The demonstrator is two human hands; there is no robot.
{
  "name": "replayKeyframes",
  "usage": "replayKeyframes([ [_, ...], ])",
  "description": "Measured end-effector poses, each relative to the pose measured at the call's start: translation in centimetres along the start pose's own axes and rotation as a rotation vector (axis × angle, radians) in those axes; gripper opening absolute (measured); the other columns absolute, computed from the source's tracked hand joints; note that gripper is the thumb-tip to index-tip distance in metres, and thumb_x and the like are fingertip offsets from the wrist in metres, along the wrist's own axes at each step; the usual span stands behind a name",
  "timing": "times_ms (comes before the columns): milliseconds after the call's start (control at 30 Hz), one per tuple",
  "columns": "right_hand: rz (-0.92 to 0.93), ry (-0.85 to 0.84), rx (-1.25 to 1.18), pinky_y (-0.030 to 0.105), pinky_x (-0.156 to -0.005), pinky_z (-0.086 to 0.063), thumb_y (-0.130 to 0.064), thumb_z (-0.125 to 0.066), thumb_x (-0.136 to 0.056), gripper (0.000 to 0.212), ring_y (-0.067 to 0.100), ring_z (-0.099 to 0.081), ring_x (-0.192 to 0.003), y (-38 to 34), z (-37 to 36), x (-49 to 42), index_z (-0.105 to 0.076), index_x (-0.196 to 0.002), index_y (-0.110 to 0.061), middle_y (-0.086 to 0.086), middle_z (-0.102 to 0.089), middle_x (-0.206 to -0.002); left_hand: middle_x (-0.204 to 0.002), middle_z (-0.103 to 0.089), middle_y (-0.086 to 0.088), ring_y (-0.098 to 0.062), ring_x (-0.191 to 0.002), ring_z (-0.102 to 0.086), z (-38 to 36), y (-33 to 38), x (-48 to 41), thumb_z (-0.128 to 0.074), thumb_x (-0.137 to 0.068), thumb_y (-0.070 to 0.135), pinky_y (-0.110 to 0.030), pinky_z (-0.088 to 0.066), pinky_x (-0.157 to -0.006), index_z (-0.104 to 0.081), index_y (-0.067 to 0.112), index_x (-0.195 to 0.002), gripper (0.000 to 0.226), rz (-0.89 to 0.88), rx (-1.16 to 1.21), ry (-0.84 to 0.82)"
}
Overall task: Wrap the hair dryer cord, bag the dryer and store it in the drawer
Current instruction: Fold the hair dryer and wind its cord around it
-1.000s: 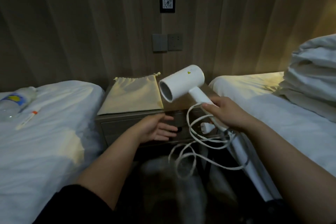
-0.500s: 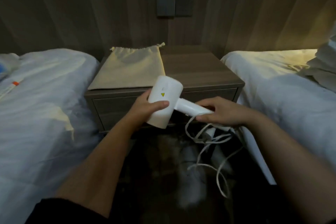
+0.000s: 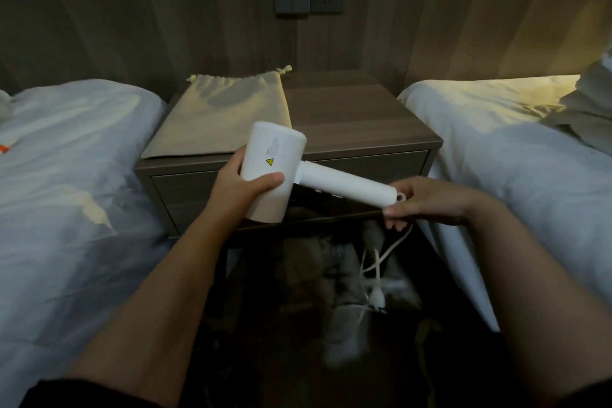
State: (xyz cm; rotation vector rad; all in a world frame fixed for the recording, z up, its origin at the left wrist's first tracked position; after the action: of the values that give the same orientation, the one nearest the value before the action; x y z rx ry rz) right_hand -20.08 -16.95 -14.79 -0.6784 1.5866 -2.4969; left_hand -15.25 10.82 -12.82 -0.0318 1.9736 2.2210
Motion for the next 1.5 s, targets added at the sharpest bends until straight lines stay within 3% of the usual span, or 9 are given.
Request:
replayKeyframes([
  [200, 0.029, 0.533, 0.058, 0.028, -0.076, -0.046, -0.018, -0.064, -0.086, 0.022, 0.019, -0.059, -0.071, 1.6, 2.7, 0.5, -0.068, -0.066, -0.010, 0.015, -0.069, -0.074, -0.106, -0.064, -0.006, -0.020, -0.087, -0.063, 1.0, -1.0, 0.2, -0.068, -0.068, 0.029, -0.031, -0.052, -0.063, -0.051, 0.018, -0.122, 0.058, 0.087, 0.308, 0.149],
  [433, -0.173, 0.516, -0.125, 0.017, -0.045, -0.045, -0.029, -0.044, -0.097, 0.036, 0.016, -0.055, -0.053, 2.5, 0.7, 0.8, -0.056, -0.074, -0.004, 0.011, -0.062, -0.060, -0.107, -0.063, -0.008, -0.022, -0.094, -0.062, -0.1, -2.1, 0.3, -0.062, -0.079, 0.030, -0.041, -0.052, -0.085, -0.045, 0.013, -0.128, 0.054, 0.217, 0.765, 0.109],
  [567, -0.136, 0.440, -0.497, 0.016, -0.032, -0.024, -0.037, -0.037, -0.098, 0.038, 0.009, -0.026, -0.026, 2.3, 0.7, 0.4, -0.046, -0.072, -0.010, -0.004, -0.030, -0.032, -0.114, -0.060, -0.008, -0.020, -0.094, -0.062, 0.4, -1.5, 0.6, -0.059, -0.087, 0.026, -0.036, -0.053, -0.076, -0.043, 0.015, -0.129, 0.047, 0.179, 0.579, 0.253],
  [700, -0.271, 0.270, 0.210, 0.022, -0.038, -0.029, -0.032, -0.057, -0.090, 0.033, 0.017, -0.035, -0.036, 1.3, 0.2, 1.5, -0.053, -0.075, -0.003, 0.006, -0.043, -0.047, -0.117, -0.056, -0.003, -0.021, -0.102, -0.058, 2.0, 0.4, 1.4, -0.065, -0.083, 0.027, -0.032, -0.050, -0.076, -0.043, 0.021, -0.128, 0.051, 0.069, 0.307, 0.445],
  [800, 0.011, 0.080, -0.228, 0.016, -0.032, -0.026, -0.023, -0.052, -0.089, 0.019, 0.010, -0.030, -0.032, -2.1, -2.2, 1.7, -0.050, -0.086, -0.005, 0.010, -0.043, -0.050, -0.122, -0.050, 0.005, -0.015, -0.109, -0.052, 2.1, 2.4, 2.2, -0.070, -0.079, 0.025, -0.032, -0.046, -0.088, -0.034, 0.024, -0.136, 0.067, -0.077, 0.061, 0.499],
  [1000, -0.005, 0.624, 0.109, 0.022, -0.036, -0.039, -0.011, -0.057, -0.089, 0.005, 0.010, -0.048, -0.035, -2.9, 0.2, 1.3, -0.057, -0.094, -0.011, 0.007, -0.057, -0.062, -0.116, -0.051, 0.005, -0.017, -0.106, -0.054, 1.5, 3.0, 2.2, -0.067, -0.081, 0.023, -0.033, -0.050, -0.082, -0.038, 0.022, -0.132, 0.059, -0.052, 0.145, 0.421],
  [1233, 0.173, 0.774, -0.208, 0.026, -0.081, -0.051, 0.015, -0.044, -0.083, 0.071, 0.020, -0.055, -0.106, -3.4, 0.5, 1.5, -0.020, -0.145, -0.010, 0.008, -0.055, -0.118, -0.113, -0.059, -0.001, -0.022, -0.103, -0.058, 1.2, 2.8, 1.6, -0.073, -0.073, 0.025, -0.038, -0.050, -0.081, -0.047, 0.022, -0.123, 0.056, -0.101, 0.003, 0.196],
  [1367, 0.261, 0.606, 0.205, 0.011, -0.087, -0.035, 0.008, -0.049, -0.083, 0.051, 0.007, -0.045, -0.115, -5.5, -1.3, 1.9, -0.050, -0.131, -0.010, 0.004, -0.052, -0.129, -0.116, -0.052, 0.010, -0.010, -0.102, -0.051, -0.8, 2.8, 2.2, -0.080, -0.068, 0.024, -0.024, -0.041, -0.080, -0.042, 0.028, -0.133, 0.076, -0.169, -0.270, 0.018],
  [1500, 0.151, 0.334, 0.517, 0.026, -0.076, -0.044, -0.038, -0.050, -0.092, 0.023, 0.011, -0.061, -0.083, -4.7, -4.2, 1.0, -0.065, -0.091, -0.020, -0.003, -0.067, -0.089, -0.108, -0.056, 0.016, -0.001, -0.095, -0.054, -2.2, 2.2, 2.7, -0.079, -0.069, 0.021, -0.014, -0.041, -0.070, -0.044, 0.030, -0.131, 0.071, -0.127, -0.243, -0.107],
])
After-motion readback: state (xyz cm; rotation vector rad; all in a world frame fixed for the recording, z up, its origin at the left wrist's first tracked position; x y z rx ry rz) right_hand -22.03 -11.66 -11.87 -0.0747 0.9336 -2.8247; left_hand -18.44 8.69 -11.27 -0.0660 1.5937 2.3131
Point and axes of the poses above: each hand's wrist, its own x-axis away from the middle knuckle, its own z-axis out of the back of the hand, y = z × x, the point moved 5 cm from there along -x, towards the middle knuckle
